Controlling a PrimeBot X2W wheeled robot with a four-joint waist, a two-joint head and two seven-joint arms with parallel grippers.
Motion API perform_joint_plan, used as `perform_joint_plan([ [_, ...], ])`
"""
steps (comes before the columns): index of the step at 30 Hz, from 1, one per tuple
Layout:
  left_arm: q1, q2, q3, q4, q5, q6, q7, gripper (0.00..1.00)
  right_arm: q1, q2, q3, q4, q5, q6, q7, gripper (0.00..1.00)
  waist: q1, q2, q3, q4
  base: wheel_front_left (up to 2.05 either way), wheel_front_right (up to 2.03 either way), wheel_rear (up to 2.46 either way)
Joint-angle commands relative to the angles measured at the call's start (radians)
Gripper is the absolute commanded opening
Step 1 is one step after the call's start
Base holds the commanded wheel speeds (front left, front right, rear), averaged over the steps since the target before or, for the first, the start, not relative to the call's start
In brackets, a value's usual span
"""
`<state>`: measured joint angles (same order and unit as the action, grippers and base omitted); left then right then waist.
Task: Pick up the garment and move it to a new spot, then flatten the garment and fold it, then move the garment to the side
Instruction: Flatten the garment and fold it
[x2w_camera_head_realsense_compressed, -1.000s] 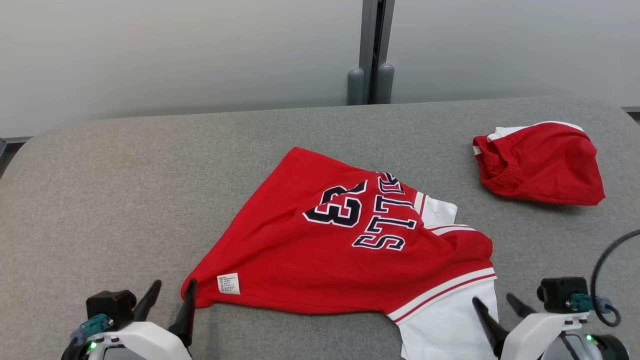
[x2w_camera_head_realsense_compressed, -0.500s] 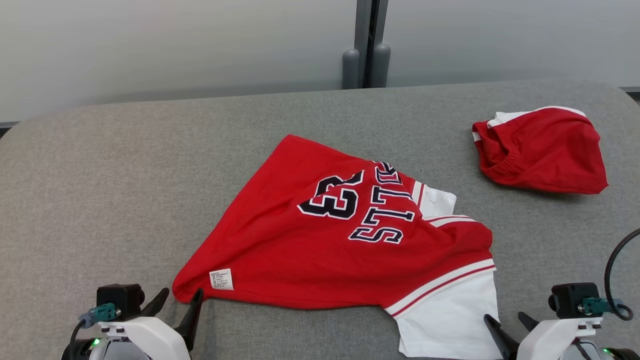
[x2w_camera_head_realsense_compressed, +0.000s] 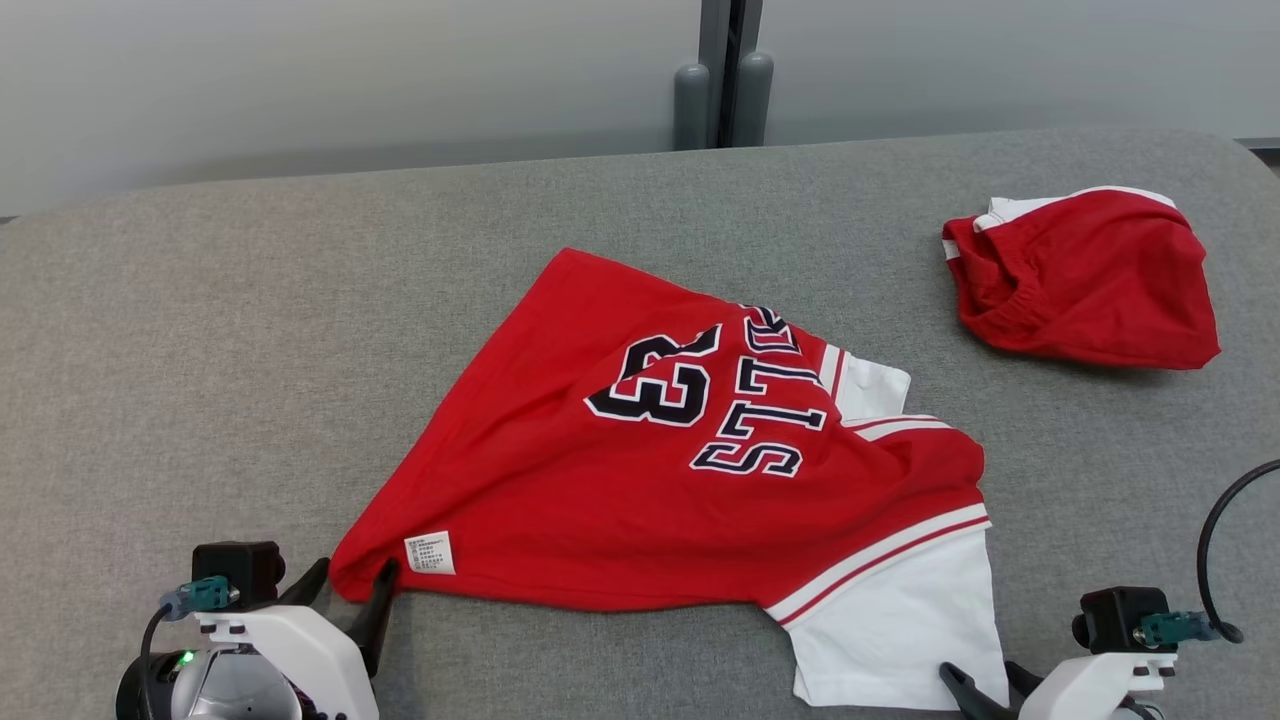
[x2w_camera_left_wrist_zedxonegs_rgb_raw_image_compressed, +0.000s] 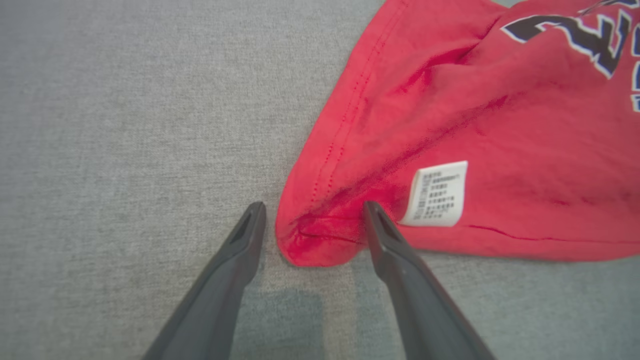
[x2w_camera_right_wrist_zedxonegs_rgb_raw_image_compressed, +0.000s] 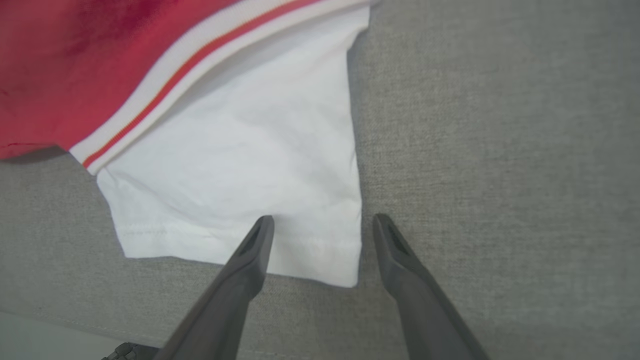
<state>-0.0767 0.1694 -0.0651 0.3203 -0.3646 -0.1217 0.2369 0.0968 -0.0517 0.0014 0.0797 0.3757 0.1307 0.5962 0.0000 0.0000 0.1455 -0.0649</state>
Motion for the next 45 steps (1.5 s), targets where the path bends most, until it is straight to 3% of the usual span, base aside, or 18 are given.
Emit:
perform_joint_plan([
  [1, -0.022, 0.005, 0.000, 0.018, -0.006, -0.001, -0.003, 1.00, -0.010, -0.002, -0.004, 0.024, 0.015, 0.000, -0.004, 1.00, 0.0000, 0.0000, 0.005, -0.003, 0.00, 0.00, 0.00],
  [16, -0.052, 0.015, -0.011, 0.086, -0.032, 0.000, 0.010, 1.00, -0.058, 0.005, 0.057, 0.152, 0.080, 0.000, -0.058, 1.00, 0.0000, 0.0000, 0.027, -0.009, 0.00, 0.00, 0.00],
  [18, -0.049, 0.016, -0.013, 0.087, -0.034, 0.000, 0.013, 0.92, -0.059, 0.008, 0.070, 0.167, 0.090, 0.000, -0.063, 0.98, 0.0000, 0.0000, 0.027, -0.007, 0.00, 0.00, 0.00],
  [19, -0.048, 0.017, -0.014, 0.087, -0.037, 0.000, 0.015, 0.82, -0.061, 0.009, 0.076, 0.175, 0.095, 0.001, -0.064, 0.58, 0.0000, 0.0000, 0.026, -0.006, 0.00, 0.00, 0.00],
  [22, -0.047, 0.018, -0.015, 0.087, -0.043, 0.001, 0.017, 0.53, -0.065, 0.009, 0.091, 0.188, 0.106, 0.002, -0.065, 0.20, 0.0000, 0.0000, 0.023, -0.003, 0.00, 0.00, 0.00],
  [23, -0.046, 0.018, -0.015, 0.086, -0.045, 0.001, 0.017, 0.45, -0.066, 0.007, 0.094, 0.192, 0.105, 0.003, -0.067, 0.00, 0.0000, 0.0000, 0.022, -0.002, 0.00, 0.00, 0.00],
  [25, -0.044, 0.018, -0.016, 0.085, -0.048, 0.001, 0.015, 0.28, -0.068, -0.002, 0.096, 0.194, 0.112, 0.003, -0.076, 0.00, 0.0000, 0.0000, 0.019, 0.001, 0.00, 0.00, 0.00],
  [27, -0.041, 0.019, -0.017, 0.083, -0.050, 0.000, 0.008, 0.01, -0.072, -0.010, 0.106, 0.190, 0.122, 0.003, -0.088, 0.00, 0.0000, 0.0000, 0.015, 0.003, 0.00, 0.00, 0.00],
  [33, -0.031, 0.020, -0.014, 0.060, -0.069, 0.001, -0.003, 0.00, -0.092, -0.027, 0.110, 0.140, 0.216, 0.003, -0.125, 0.00, 0.0000, 0.0000, 0.001, 0.003, 0.00, 0.00, 0.00],
  [38, -0.006, 0.026, -0.006, 0.014, -0.099, -0.003, -0.008, 0.00, -0.085, -0.081, 0.111, 0.073, 0.312, 0.001, -0.135, 0.00, 0.0000, 0.0000, -0.017, 0.000, 0.00, 0.00, 0.00],
  [45, 0.053, 0.056, -0.023, -0.115, -0.147, -0.008, 0.055, 0.00, -0.059, -0.133, 0.095, -0.049, 0.471, 0.001, -0.170, 0.00, 0.0000, 0.0000, -0.042, 0.005, 0.00, 0.00, 0.00],
])
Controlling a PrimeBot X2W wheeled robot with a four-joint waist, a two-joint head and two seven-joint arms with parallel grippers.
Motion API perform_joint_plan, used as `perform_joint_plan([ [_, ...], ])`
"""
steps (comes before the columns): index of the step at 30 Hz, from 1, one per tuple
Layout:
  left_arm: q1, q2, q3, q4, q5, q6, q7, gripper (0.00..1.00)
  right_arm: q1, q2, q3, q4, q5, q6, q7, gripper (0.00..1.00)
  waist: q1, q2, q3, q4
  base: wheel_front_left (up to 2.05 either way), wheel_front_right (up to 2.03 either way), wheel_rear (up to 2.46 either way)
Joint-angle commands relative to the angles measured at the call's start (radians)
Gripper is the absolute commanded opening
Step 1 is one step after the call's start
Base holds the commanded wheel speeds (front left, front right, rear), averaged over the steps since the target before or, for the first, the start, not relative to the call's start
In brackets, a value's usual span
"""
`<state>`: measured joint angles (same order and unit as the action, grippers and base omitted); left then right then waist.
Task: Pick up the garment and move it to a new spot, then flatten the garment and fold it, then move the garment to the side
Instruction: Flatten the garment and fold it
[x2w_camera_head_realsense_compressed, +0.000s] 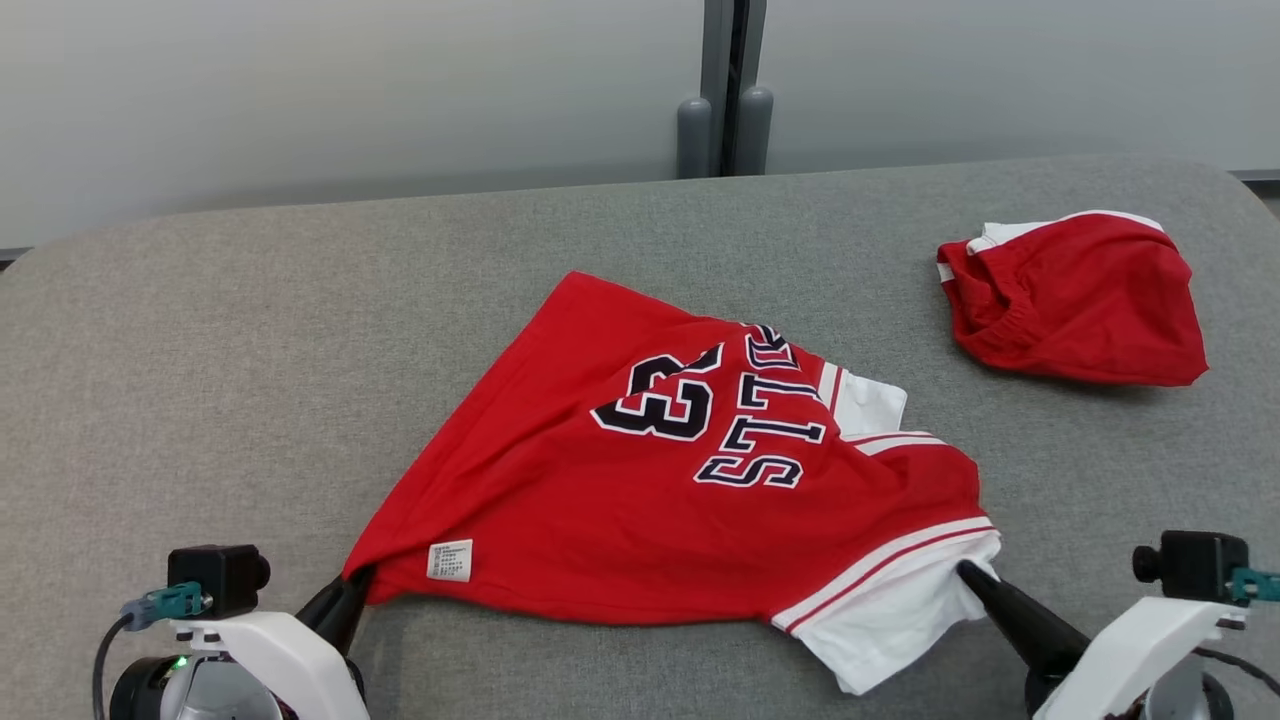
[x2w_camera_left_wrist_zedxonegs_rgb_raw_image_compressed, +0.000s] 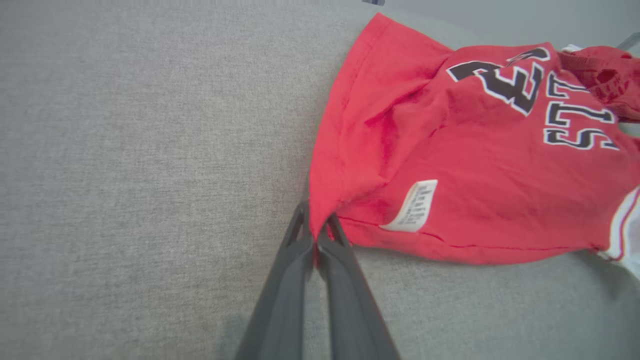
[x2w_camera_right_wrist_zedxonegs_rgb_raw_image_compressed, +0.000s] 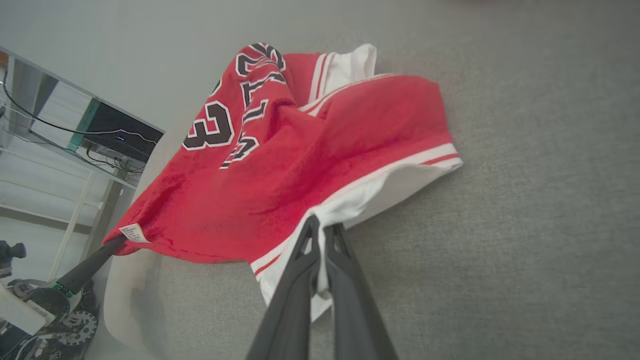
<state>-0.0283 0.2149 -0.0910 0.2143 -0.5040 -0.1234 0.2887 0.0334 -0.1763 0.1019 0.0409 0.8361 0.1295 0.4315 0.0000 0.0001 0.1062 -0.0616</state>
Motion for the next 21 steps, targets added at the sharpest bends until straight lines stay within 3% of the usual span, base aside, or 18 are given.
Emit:
perform_joint_plan([
  [1, 0.017, 0.016, 0.006, -0.034, -0.017, -0.006, 0.014, 0.00, 0.013, -0.018, -0.012, -0.027, 0.032, 0.002, -0.010, 0.00, 0.0000, -0.0001, -0.007, 0.003, 0.00, 0.00, 0.00],
  [7, 0.124, 0.052, 0.026, -0.204, -0.115, -0.007, 0.098, 0.00, 0.122, -0.076, -0.047, -0.199, 0.151, 0.002, 0.006, 0.00, 0.0000, -0.0001, -0.026, 0.012, 0.00, 0.00, 0.00],
  [12, 0.205, 0.081, 0.035, -0.335, -0.162, 0.004, 0.175, 0.00, 0.186, -0.102, -0.093, -0.324, 0.181, 0.002, 0.014, 0.00, 0.0000, -0.0001, -0.022, 0.010, 0.00, 0.00, 0.00],
  [17, 0.216, 0.076, 0.032, -0.398, -0.183, 0.014, 0.201, 0.00, 0.169, -0.091, -0.097, -0.360, 0.173, 0.002, 0.004, 0.00, 0.0000, -0.0001, -0.018, 0.008, 0.00, 0.00, 0.00],
  [21, 0.148, 0.079, 0.020, -0.446, -0.215, 0.007, 0.218, 0.00, 0.068, -0.079, -0.089, -0.374, 0.163, 0.002, -0.079, 0.00, 0.0000, -0.0001, 0.013, 0.002, 0.00, 0.00, 0.00],
])
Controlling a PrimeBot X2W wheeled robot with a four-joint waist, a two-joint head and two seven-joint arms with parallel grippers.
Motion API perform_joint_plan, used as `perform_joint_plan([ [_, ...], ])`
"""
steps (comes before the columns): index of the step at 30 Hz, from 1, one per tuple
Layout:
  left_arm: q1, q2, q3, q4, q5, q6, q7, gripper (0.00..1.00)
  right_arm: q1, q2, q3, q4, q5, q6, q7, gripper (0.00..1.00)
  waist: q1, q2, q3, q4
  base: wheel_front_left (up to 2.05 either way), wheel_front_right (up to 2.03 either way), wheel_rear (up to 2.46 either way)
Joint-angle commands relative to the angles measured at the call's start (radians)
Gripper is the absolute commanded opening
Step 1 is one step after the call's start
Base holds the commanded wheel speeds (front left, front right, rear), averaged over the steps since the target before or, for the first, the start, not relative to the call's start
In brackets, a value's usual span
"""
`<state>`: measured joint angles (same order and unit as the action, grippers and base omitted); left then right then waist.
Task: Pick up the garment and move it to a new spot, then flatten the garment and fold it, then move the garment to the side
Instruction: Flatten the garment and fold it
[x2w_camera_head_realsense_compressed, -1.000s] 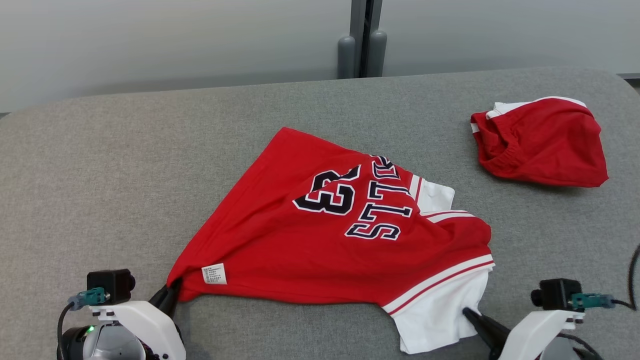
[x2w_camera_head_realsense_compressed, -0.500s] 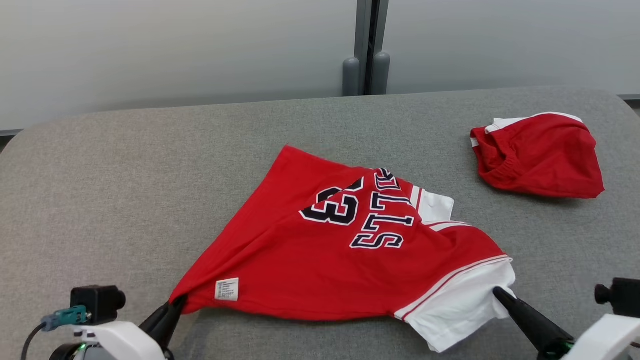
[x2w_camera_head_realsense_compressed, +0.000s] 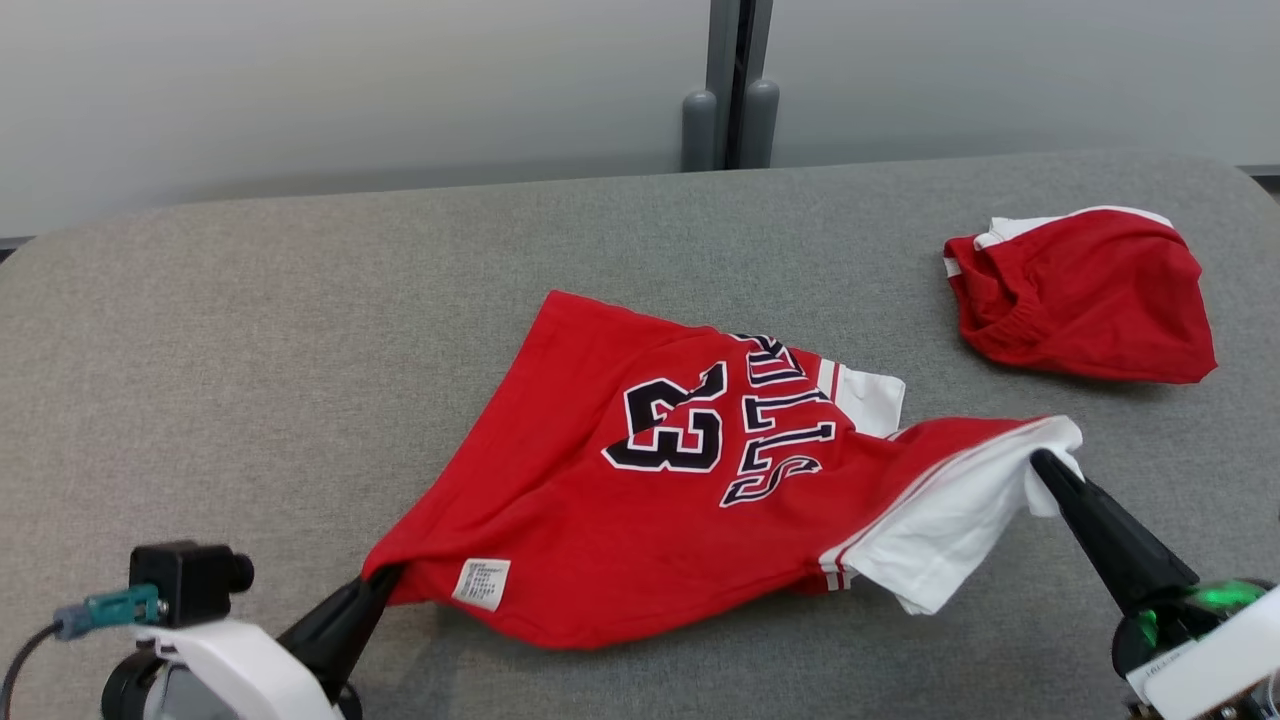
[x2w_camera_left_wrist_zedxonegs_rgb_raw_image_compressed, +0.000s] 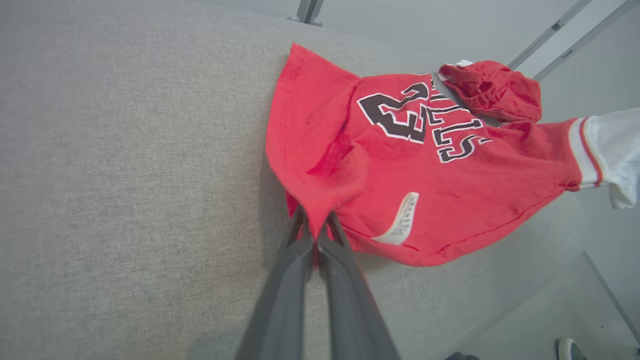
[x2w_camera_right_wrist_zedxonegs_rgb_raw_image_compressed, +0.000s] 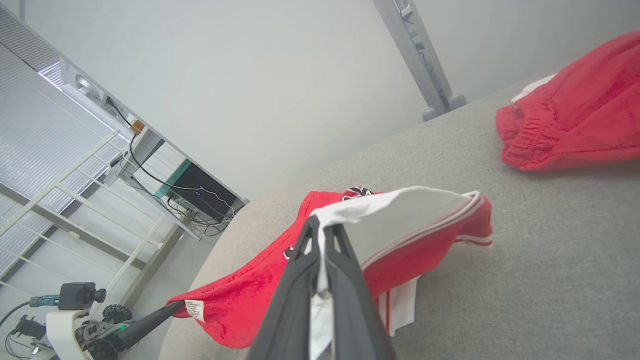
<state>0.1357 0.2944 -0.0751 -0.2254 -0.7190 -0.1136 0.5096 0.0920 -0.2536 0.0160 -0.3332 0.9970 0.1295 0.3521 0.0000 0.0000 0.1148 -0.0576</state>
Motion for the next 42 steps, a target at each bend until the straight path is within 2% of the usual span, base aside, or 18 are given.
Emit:
perform_joint_plan([
  [1, -0.037, -0.007, -0.002, -0.006, -0.019, -0.006, -0.001, 0.00, -0.019, -0.002, 0.007, 0.014, 0.006, 0.002, -0.007, 0.00, 0.0000, 0.0000, 0.014, -0.002, 0.00, 0.00, 0.00],
  [6, -0.209, 0.040, -0.037, 0.050, -0.062, -0.015, 0.043, 0.00, -0.200, -0.026, 0.062, 0.108, 0.010, 0.002, -0.010, 0.00, 0.0000, 0.0000, 0.077, -0.004, 0.00, 0.00, 0.00],
  [12, -0.528, 0.111, -0.116, 0.175, -0.165, -0.019, 0.145, 0.00, -0.515, -0.063, 0.105, 0.220, 0.039, 0.002, -0.009, 0.00, 0.0000, 0.0000, 0.194, -0.001, 0.00, 0.00, 0.00],
  [15, -0.701, 0.124, -0.137, 0.262, -0.240, -0.018, 0.188, 0.00, -0.688, -0.075, 0.138, 0.309, 0.031, 0.002, -0.026, 0.00, 0.0000, 0.0000, 0.259, -0.001, 0.00, 0.00, 0.00],
  [20, -0.979, 0.129, -0.167, 0.423, -0.291, -0.018, 0.242, 0.00, -0.958, -0.088, 0.182, 0.436, 0.028, 0.002, -0.061, 0.00, 0.0000, 0.0000, 0.352, 0.016, 0.00, 0.00, 0.00],
  [27, -1.324, 0.127, -0.200, 0.666, -0.252, -0.013, 0.314, 0.00, -1.277, -0.081, 0.236, 0.608, 0.025, 0.002, -0.152, 0.00, 0.0000, 0.0000, 0.420, 0.014, 0.00, 0.00, 0.00],
  [29, -1.413, 0.147, -0.219, 0.715, -0.204, -0.011, 0.309, 0.00, -1.361, -0.065, 0.249, 0.663, 0.032, 0.002, -0.177, 0.00, 0.0000, 0.0000, 0.441, 0.009, 0.00, 0.00, 0.00],
  [33, -1.584, 0.132, -0.208, 0.807, -0.177, 0.000, 0.284, 0.00, -1.527, -0.056, 0.269, 0.761, 0.017, 0.002, -0.251, 0.00, 0.0000, 0.0000, 0.488, 0.001, 0.00, 0.00, 0.00],
  [35, -1.652, 0.131, -0.219, 0.840, -0.144, -0.001, 0.248, 0.00, -1.610, -0.044, 0.250, 0.818, 0.011, 0.002, -0.336, 0.00, 0.0000, 0.0000, 0.511, -0.001, 0.00, 0.00, 0.00],
  [36, -1.652, 0.131, -0.219, 0.840, -0.144, -0.001, 0.248, 0.00, -1.610, -0.044, 0.250, 0.818, 0.011, 0.002, -0.336, 0.00, 0.0000, 0.0000, 0.511, -0.001, 0.00, 0.00, 0.00],
  [38, -1.729, 0.132, -0.228, 0.864, -0.103, -0.004, 0.187, 0.00, -1.691, -0.028, 0.251, 0.875, -0.015, 0.002, -0.410, 0.00, 0.0000, 0.0000, 0.534, -0.005, 0.00, 0.00, 0.00],
  [42, -1.866, 0.113, -0.219, 0.905, -0.049, -0.009, 0.000, 0.00, -1.830, -0.010, 0.258, 0.946, -0.031, 0.002, -0.530, 0.00, 0.0000, 0.0000, 0.559, -0.007, 0.00, 0.00, 0.00],
])
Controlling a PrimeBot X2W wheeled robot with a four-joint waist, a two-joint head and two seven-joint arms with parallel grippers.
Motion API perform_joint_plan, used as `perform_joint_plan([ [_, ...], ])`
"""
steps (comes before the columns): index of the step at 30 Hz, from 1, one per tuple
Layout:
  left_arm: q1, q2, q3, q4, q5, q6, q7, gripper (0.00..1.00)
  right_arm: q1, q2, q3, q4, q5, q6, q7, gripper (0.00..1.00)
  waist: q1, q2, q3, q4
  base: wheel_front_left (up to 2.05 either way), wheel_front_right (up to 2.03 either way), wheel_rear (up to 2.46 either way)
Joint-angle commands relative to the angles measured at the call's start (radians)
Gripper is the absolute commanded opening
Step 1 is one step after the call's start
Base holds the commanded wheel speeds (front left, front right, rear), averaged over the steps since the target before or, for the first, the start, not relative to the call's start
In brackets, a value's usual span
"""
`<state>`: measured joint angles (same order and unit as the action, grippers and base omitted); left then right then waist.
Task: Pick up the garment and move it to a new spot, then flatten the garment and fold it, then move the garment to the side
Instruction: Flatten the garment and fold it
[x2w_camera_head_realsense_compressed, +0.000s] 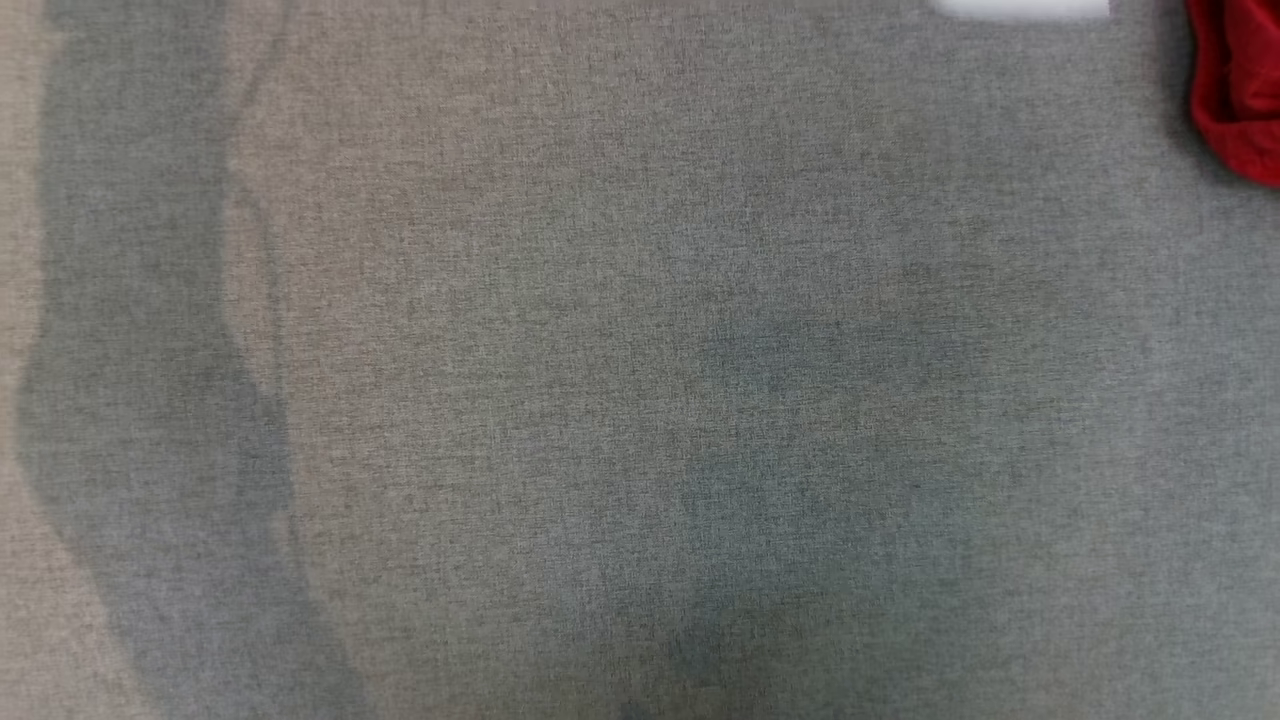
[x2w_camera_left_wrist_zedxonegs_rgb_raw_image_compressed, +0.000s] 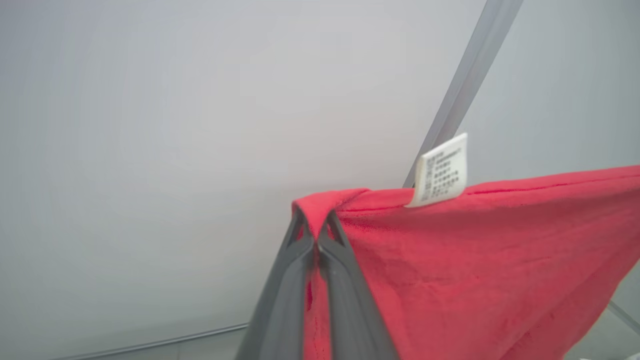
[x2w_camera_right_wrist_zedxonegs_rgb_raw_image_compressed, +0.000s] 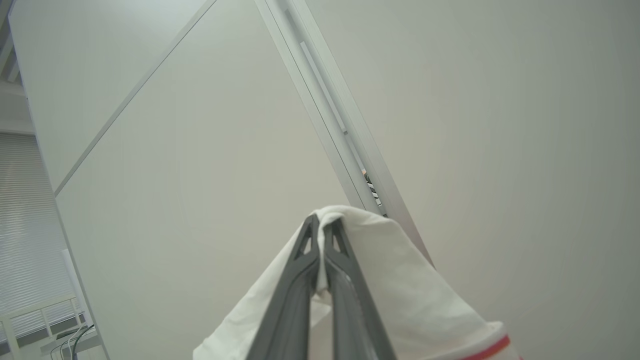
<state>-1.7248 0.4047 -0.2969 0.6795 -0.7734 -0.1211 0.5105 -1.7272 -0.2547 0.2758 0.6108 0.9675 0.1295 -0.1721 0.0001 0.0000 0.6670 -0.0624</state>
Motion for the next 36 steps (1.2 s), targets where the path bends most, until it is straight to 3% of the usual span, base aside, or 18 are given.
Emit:
perform_joint_plan([
  [1, -0.038, 0.001, 0.005, 0.010, 0.017, -0.003, -0.053, 0.00, -0.041, -0.010, -0.006, 0.009, 0.001, 0.002, -0.033, 0.00, -0.0001, 0.0000, 0.011, -0.001, 0.00, 0.00, 0.00],
  [4, -0.108, -0.020, 0.019, 0.052, 0.020, -0.007, -0.183, 0.00, -0.085, 0.000, -0.020, 0.026, 0.015, 0.002, -0.078, 0.00, -0.0001, 0.0000, 0.019, 0.002, 0.00, 0.00, 0.00],
  [7, -0.127, -0.037, 0.019, 0.115, -0.012, -0.010, -0.206, 0.00, -0.092, 0.004, 0.001, 0.014, 0.034, 0.002, -0.089, 0.00, -0.0001, 0.0000, 0.019, 0.007, 0.00, 0.00, 0.00],
  [10, -0.093, -0.040, -0.038, 0.137, -0.066, -0.011, -0.141, 0.00, -0.037, 0.007, 0.043, -0.019, 0.088, 0.002, -0.093, 0.00, -0.0001, 0.0000, 0.021, 0.010, 0.00, 0.00, 0.00],
  [16, 0.069, 0.022, -0.183, 0.097, -0.197, -0.010, 0.079, 0.00, 0.115, -0.079, 0.237, -0.057, 0.132, 0.002, -0.024, 0.00, -0.0001, 0.0000, 0.008, 0.022, 0.00, 0.00, 0.00],
  [21, 0.246, 0.072, -0.263, 0.037, -0.325, -0.010, 0.232, 0.00, 0.263, -0.158, 0.337, -0.074, 0.192, 0.002, -0.006, 0.00, -0.0001, 0.0000, -0.021, 0.024, 0.00, 0.00, 0.00],
  [25, 0.392, 0.092, -0.311, -0.021, -0.392, -0.010, 0.258, 0.00, 0.391, -0.195, 0.422, -0.093, 0.247, 0.002, 0.038, 0.00, -0.0001, 0.0000, -0.062, 0.021, 0.00, 0.00, 0.00],
  [36, 0.719, 0.185, -0.387, -0.187, -0.529, -0.010, 0.182, 0.00, 0.714, -0.307, 0.610, -0.213, 0.416, 0.002, 0.189, 0.00, -0.0001, 0.0000, -0.238, 0.008, 0.00, 0.00, 0.00],
])
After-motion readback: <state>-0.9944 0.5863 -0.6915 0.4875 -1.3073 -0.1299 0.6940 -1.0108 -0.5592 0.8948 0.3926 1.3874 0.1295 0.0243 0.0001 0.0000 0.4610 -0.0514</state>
